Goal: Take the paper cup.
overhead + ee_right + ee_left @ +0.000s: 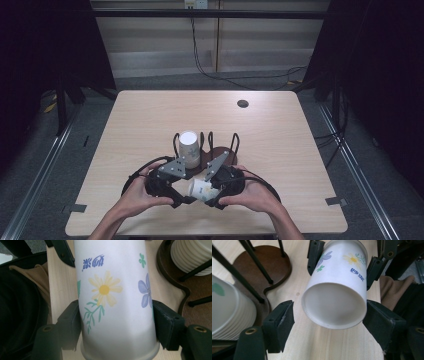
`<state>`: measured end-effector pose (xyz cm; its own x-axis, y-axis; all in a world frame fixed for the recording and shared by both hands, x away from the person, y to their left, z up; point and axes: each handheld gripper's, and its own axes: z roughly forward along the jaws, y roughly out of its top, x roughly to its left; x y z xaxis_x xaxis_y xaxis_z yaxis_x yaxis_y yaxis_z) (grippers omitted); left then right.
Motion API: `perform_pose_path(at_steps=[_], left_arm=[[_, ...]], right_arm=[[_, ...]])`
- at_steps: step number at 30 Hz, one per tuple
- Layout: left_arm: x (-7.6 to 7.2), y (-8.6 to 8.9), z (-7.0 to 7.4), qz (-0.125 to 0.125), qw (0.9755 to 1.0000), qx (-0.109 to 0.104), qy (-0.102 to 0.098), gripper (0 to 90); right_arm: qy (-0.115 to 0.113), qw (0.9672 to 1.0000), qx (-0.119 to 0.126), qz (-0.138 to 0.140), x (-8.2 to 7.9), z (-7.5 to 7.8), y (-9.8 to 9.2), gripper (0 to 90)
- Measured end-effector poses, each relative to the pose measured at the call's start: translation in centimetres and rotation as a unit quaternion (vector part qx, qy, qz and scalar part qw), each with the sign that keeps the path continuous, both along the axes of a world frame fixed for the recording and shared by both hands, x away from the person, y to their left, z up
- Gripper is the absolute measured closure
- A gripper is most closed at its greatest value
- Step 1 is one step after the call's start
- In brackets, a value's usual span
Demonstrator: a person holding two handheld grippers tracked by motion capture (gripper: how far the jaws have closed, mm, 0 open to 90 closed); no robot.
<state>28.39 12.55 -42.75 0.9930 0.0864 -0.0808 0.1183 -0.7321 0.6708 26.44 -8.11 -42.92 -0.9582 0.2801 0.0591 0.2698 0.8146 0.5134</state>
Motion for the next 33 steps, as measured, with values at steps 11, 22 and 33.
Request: perform_pose_path(at_steps=[11, 22, 33], left_arm=[[-0.2, -0.4, -0.3, -0.028, 0.9993, 0.025, 0.003, 34.5], [-0.4, -0.8, -0.6, -0.041, 0.9989, 0.018, 0.017, 31.9], [-0.5, -0.8, -0.6, -0.045, 0.9986, 0.018, 0.023, 34.5]], right_arm=[[0.007, 0.9999, -0.011, 0.008, -0.2, -0.4, 0.6, 31.2], [0.01, 0.9995, -0.012, 0.026, -0.5, -0.6, 1.1, 31.2], [0.012, 0.9995, -0.001, 0.029, -0.6, -0.8, 1.3, 30.8]])
